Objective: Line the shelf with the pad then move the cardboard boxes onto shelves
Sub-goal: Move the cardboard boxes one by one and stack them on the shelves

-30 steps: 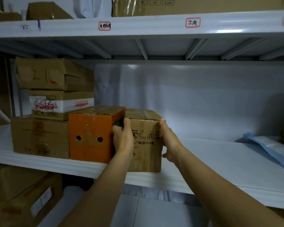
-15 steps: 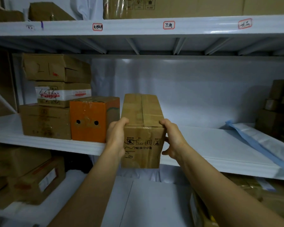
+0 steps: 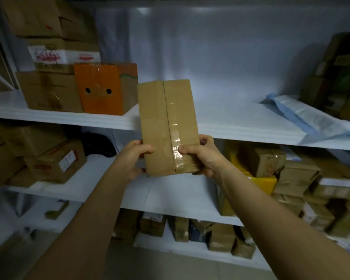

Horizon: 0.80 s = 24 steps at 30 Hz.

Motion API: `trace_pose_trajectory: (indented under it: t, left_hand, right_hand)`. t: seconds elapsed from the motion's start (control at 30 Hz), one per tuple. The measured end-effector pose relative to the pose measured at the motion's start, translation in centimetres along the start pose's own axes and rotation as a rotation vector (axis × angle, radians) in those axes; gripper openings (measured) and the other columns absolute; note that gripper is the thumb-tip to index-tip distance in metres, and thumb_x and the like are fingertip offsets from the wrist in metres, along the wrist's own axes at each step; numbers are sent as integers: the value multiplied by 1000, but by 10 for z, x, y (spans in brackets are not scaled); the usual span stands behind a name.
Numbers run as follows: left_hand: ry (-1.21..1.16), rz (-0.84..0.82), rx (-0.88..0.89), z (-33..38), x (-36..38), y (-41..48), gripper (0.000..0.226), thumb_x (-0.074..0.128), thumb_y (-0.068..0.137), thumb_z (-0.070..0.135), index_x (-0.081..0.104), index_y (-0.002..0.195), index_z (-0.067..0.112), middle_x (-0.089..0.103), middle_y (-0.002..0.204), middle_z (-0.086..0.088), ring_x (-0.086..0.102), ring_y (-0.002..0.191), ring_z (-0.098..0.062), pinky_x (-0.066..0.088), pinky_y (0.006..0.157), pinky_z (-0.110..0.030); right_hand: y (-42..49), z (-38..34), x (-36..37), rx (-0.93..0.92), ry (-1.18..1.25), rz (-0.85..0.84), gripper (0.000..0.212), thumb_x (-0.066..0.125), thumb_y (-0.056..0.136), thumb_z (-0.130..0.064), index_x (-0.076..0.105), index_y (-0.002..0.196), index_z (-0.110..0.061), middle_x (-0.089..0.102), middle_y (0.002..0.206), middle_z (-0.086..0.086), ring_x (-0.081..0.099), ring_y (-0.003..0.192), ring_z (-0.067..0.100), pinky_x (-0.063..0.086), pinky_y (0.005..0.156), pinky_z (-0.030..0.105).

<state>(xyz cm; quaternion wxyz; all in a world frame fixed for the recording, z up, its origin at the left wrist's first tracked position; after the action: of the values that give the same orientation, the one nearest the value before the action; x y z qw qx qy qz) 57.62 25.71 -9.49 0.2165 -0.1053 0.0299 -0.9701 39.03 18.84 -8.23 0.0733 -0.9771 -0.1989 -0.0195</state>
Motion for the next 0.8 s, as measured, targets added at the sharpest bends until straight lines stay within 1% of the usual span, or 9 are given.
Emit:
trace_pose_trajectory:
  t: [0.13, 0.27, 0.33, 0.47, 0.53, 0.63, 0.67, 0.77, 0.8]
  left_hand:
    - [148, -105, -128, -51, -3, -11, 19, 56, 85, -3, 63, 94, 13, 62, 104, -7, 55, 105, -24, 49, 74, -44]
    - [194, -136, -260, -99, -3, -14, 34, 57, 85, -3, 55, 115, 13, 56, 115, -8, 52, 108, -25, 49, 71, -44]
    - [174, -130, -317, -121, -2, -9, 38, 59, 84, -1, 53, 120, 11, 55, 119, -9, 52, 108, -25, 51, 78, -49]
    - [232, -185, -402, -155, 11, 6, 27, 62, 85, 5, 58, 112, 10, 58, 121, -11, 54, 113, -26, 49, 92, -55]
    - [233, -195, -436, -170, 19, 20, 35, 64, 84, 8, 56, 118, 8, 57, 124, -12, 55, 113, -28, 48, 92, -57]
    - [212, -173, -461, -189, 32, 44, 53, 71, 79, 15, 51, 129, 10, 58, 126, -9, 54, 114, -28, 45, 95, -59]
    - [201, -161, -466, -197, 37, 54, 51, 70, 81, 16, 51, 128, 12, 59, 123, -8, 55, 110, -25, 47, 92, -57]
    - [187, -129, -490, -211, 56, 77, 26, 61, 90, 14, 52, 114, 15, 58, 104, -5, 55, 88, -18, 46, 65, -37]
    - [191, -133, -511, -218, 63, 87, 25, 60, 91, 14, 50, 114, 16, 58, 103, -6, 55, 87, -19, 46, 64, -36]
  right_hand:
    - [-5, 56, -9, 99, -109, -58, 87, 77, 65, -2, 31, 134, -27, 44, 130, 2, 48, 110, 27, 48, 80, 46]
    - [-4, 103, -17, 190, -142, -64, 87, 77, 62, -6, 34, 132, -32, 39, 134, 3, 44, 115, 29, 44, 78, 45]
    - [1, 119, -23, 218, -138, -52, 86, 76, 64, -5, 34, 134, -31, 40, 134, 4, 45, 113, 29, 44, 76, 41]
    - [9, 146, -42, 314, -124, -9, 83, 70, 71, -2, 33, 139, -30, 52, 115, 5, 53, 91, 25, 44, 63, 32]
    - [17, 162, -50, 381, -95, 5, 80, 70, 73, -5, 34, 139, -33, 53, 106, 2, 53, 87, 26, 46, 60, 35]
    - [35, 181, -64, 412, -48, 67, 69, 71, 77, -10, 40, 135, -31, 56, 101, 0, 54, 87, 25, 47, 66, 41]
    - [43, 186, -68, 411, -27, 95, 64, 70, 79, -10, 43, 133, -29, 58, 101, 0, 56, 87, 24, 48, 68, 42]
    - [69, 202, -84, 431, 19, 197, 55, 68, 83, -13, 47, 131, -26, 61, 115, 7, 57, 98, 29, 50, 80, 48]
    - [79, 207, -90, 446, 34, 238, 53, 67, 83, -14, 48, 131, -26, 60, 119, 9, 57, 101, 30, 50, 81, 49]
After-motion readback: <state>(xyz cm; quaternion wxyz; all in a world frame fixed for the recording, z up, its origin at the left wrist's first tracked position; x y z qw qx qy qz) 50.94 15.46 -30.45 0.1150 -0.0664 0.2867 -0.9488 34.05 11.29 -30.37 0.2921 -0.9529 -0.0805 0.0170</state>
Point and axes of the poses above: each hand's wrist, its own y-axis towards the middle knuckle, its own x-axis out of the palm, z = x × y, the point moved 9 cm from there along y, towards the middle knuckle
